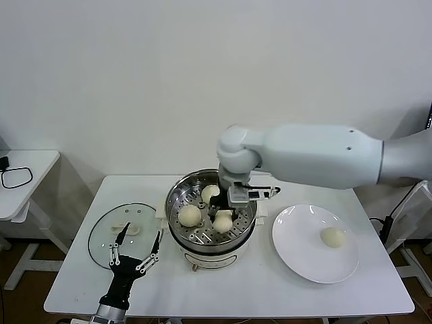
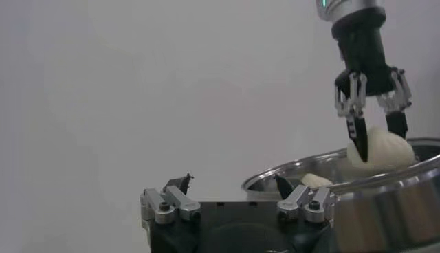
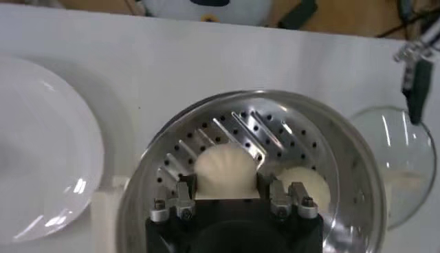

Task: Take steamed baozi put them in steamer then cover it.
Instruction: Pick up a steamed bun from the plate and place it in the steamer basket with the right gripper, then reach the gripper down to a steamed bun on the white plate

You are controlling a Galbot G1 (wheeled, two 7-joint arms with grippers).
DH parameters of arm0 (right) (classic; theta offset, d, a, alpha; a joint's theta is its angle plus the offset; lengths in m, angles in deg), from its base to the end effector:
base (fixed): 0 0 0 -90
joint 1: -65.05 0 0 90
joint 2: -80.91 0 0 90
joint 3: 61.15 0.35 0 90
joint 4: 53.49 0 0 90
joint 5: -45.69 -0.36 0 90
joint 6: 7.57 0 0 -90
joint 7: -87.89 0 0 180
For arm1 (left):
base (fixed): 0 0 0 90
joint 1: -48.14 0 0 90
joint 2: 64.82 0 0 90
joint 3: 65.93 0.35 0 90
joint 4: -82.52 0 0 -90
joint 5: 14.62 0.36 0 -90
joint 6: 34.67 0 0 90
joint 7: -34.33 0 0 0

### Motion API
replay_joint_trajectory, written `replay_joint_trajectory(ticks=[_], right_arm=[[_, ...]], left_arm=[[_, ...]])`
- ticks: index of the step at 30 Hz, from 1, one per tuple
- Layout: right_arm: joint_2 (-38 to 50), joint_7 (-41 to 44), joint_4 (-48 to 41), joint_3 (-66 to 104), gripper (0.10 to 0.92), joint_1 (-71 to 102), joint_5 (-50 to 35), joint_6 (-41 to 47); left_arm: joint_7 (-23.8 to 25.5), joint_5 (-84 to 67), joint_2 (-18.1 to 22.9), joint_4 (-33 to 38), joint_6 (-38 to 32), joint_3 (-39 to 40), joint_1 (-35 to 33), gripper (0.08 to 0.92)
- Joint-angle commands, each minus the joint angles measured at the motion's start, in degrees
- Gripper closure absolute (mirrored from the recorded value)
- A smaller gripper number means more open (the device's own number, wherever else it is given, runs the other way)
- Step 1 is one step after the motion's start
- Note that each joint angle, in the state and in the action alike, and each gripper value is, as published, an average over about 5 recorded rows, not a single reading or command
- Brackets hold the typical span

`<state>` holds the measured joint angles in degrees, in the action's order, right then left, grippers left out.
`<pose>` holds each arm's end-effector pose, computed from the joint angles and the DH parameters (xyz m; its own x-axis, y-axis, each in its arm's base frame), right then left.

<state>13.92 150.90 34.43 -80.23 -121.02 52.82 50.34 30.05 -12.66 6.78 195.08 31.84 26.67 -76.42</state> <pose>0.4769 0.1710 -0.0676 -0.0266 -0.1081 0.9938 0.1346 -0.9855 -0.1035 0.1568 0.0526 -0.3579 -0.9638 0.1992 -0.1771 0.1509 0.9555 0.2536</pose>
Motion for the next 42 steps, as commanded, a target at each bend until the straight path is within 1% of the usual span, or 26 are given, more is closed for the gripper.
replay_joint_trajectory(ticks=[1,9,12,17,20,23,28,31,34,38,42], right_arm=[[-2.09,-0.28,-0.93,0.72,0.414,4.65,5.06,-2.6],[-2.06,-0.61,-0.97,1.12,0.4,5.59,6.39,-2.24],[-2.21,-0.84,-0.89,1.45,0.355,5.26,6.87,-2.08],[-1.55,-1.03,-0.84,3.33,0.233,4.62,7.31,-1.52],[-0.16,-0.6,-1.17,5.55,0.207,3.68,6.43,-1.25],[2.44,1.22,-2.2,9.01,0.203,2.09,2.7,0.42],[7.65,7.23,-6.65,15.07,0.203,-1.85,-7.6,8.35],[10.94,11.46,-11.14,16.15,0.203,-4.16,-14.06,15.87],[14.6,13.42,-15.9,15.45,0.203,-5.0,-19.11,23.53],[20.52,14.52,-20.62,13.38,0.203,-3.72,-21.81,30.78],[25.88,15.15,-23.77,9.24,0.203,-1.93,-21.49,33.61]], left_arm=[[-0.03,-0.03,0.02,-0.18,-0.21,0.03,-0.04,0.177],[-0.15,-0.09,-0.07,-0.5,-0.55,-0.09,-0.02,0.177],[-0.18,-0.09,-0.09,-0.58,-0.6,-0.1,0.01,0.177],[-0.15,-0.08,-0.07,-0.78,-0.57,0.05,0.18,0.177],[-0.13,-0.07,-0.08,-0.77,-0.51,0.12,0.21,0.177],[-0.1,-0.07,-0.14,-0.64,-0.5,0.04,0.17,0.177],[-0.01,-0.03,-0.23,-0.71,-0.53,0.11,0.2,0.177],[0.04,0.03,-0.16,-0.77,-0.54,0.35,0.35,0.177],[0.07,0.1,-0.11,-0.7,-0.5,0.52,0.42,0.177],[0.09,0.11,-0.22,-0.69,-0.44,0.56,0.46,0.177],[0.08,0.12,-0.32,-0.8,-0.41,0.79,0.62,0.177]])
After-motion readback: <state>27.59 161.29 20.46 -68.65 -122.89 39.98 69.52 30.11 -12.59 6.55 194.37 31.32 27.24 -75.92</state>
